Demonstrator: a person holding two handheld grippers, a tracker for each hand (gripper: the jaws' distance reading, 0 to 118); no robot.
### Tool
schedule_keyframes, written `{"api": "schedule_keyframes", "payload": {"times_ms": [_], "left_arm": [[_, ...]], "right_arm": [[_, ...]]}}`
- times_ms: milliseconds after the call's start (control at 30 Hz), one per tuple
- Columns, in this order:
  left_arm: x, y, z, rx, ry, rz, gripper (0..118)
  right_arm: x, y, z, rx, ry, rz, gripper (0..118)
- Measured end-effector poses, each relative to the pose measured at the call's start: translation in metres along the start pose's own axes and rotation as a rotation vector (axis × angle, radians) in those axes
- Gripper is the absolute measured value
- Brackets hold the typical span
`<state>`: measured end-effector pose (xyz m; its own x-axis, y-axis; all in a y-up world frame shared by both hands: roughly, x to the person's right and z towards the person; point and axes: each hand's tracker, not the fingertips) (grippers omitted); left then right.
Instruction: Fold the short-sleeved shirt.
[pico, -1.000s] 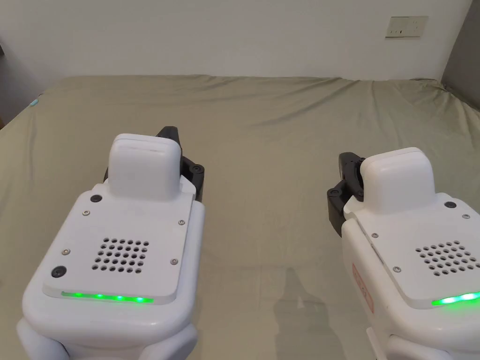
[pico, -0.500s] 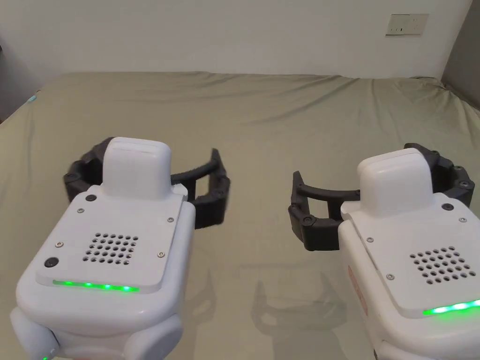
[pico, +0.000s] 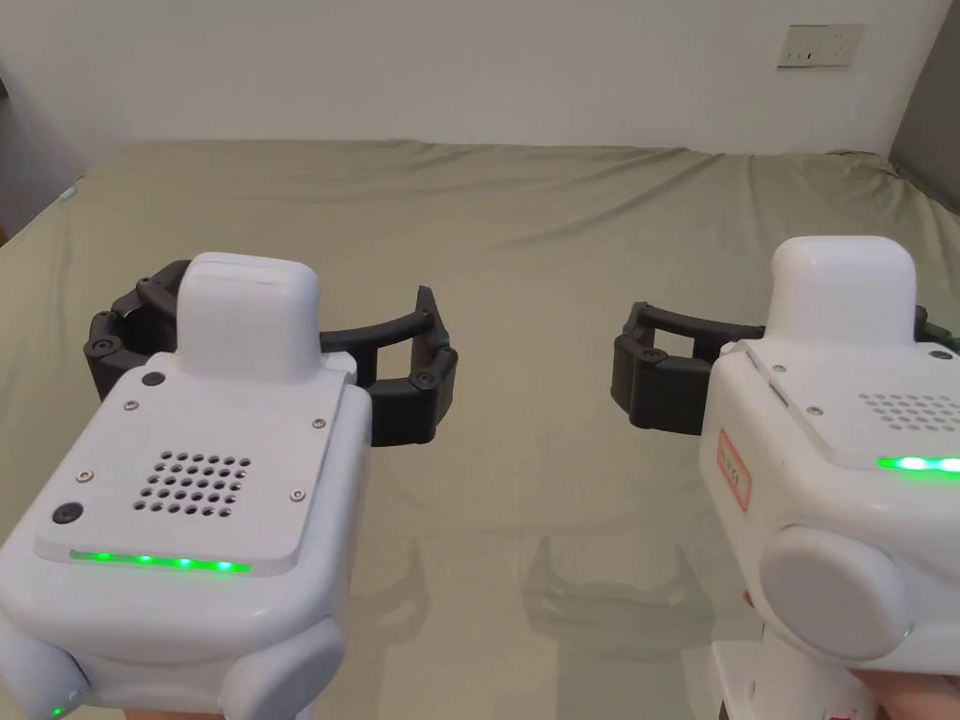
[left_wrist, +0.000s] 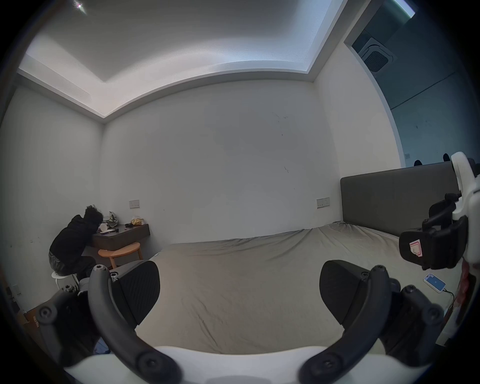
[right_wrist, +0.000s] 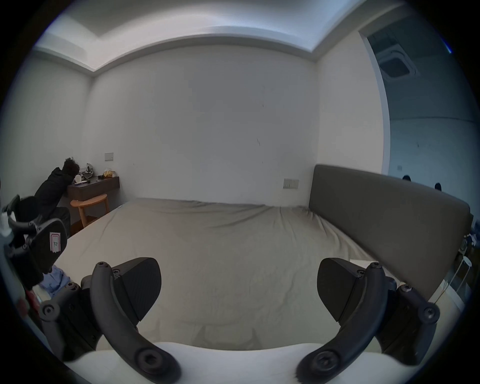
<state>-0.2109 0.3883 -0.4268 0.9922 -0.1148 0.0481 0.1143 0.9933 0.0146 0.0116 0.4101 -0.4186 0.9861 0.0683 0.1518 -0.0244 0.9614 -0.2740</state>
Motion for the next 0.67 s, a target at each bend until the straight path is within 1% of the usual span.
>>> {"api": "schedule_keyframes", "payload": {"times_ms": [100, 367, 533, 600, 667], "left_arm": [[0.001, 0.001, -0.002, 0.006, 0.000, 0.006, 118], [0.004, 0.001, -0.006, 0.009, -0.001, 0.000, 118], [0.006, 0.000, -0.008, 0.006, -0.002, -0.002, 118], [0.008, 0.000, -0.011, 0.005, -0.004, -0.003, 118], [0.007, -0.001, -0.011, 0.003, -0.002, -0.006, 118]], "right_arm": [[-0.002, 0.007, 0.001, -0.032, -0.011, 0.005, 118], [-0.002, 0.008, 0.003, -0.021, 0.013, -0.023, 118], [-0.005, 0.004, 0.001, -0.006, 0.043, -0.002, 118], [-0.008, 0.004, 0.000, -0.021, 0.035, 0.006, 118], [-0.010, 0.001, 0.000, -0.004, 0.037, -0.004, 118]]}}
